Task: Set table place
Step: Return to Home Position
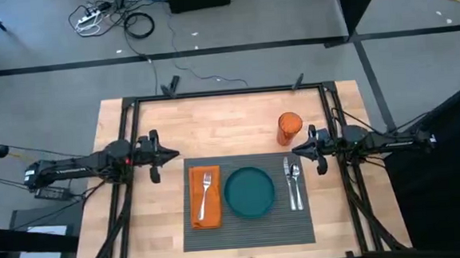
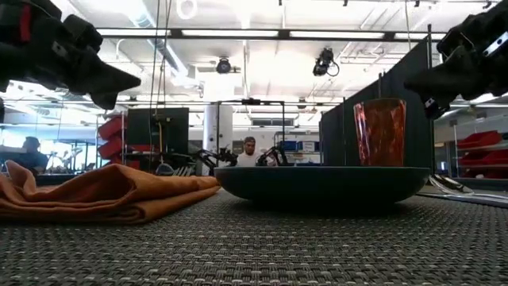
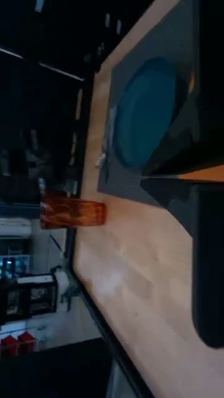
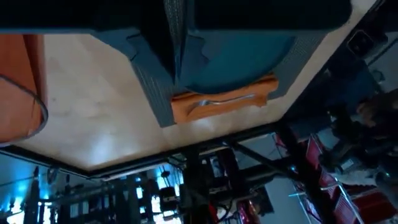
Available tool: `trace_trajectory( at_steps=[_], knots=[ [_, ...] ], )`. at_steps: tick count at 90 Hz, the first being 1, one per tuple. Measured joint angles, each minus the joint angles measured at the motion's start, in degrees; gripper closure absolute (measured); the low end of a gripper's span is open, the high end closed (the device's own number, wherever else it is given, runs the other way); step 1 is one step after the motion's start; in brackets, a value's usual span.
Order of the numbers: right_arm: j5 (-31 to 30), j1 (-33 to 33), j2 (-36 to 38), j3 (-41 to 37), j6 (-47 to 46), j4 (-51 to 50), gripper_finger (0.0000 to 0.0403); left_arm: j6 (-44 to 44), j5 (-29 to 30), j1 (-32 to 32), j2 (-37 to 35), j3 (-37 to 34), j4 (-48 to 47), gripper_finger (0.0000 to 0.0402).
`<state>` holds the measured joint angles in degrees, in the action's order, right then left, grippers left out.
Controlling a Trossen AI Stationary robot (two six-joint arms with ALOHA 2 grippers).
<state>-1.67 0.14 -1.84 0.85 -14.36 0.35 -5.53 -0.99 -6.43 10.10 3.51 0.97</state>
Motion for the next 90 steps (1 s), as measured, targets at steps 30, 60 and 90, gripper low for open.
trace_trajectory(
  at_steps=[30,60,90],
  knots=[
    [-0.48,0.26,0.4,-0.32,0.95,1.5,0.0399,-1.08,-6.14,-0.25,-5.11,-1.03,-1.5,0.0402],
    [-3.42,0.26,0.39,-0.34,0.8,1.62,0.0399,-0.84,-1.19,-0.18,-6.22,-3.04,1.67,0.0402],
    [-6.29,0.26,0.39,-0.37,1.45,1.72,0.0399,2.04,1.24,-0.18,-6.57,-3.04,2.47,0.0402]
  ],
)
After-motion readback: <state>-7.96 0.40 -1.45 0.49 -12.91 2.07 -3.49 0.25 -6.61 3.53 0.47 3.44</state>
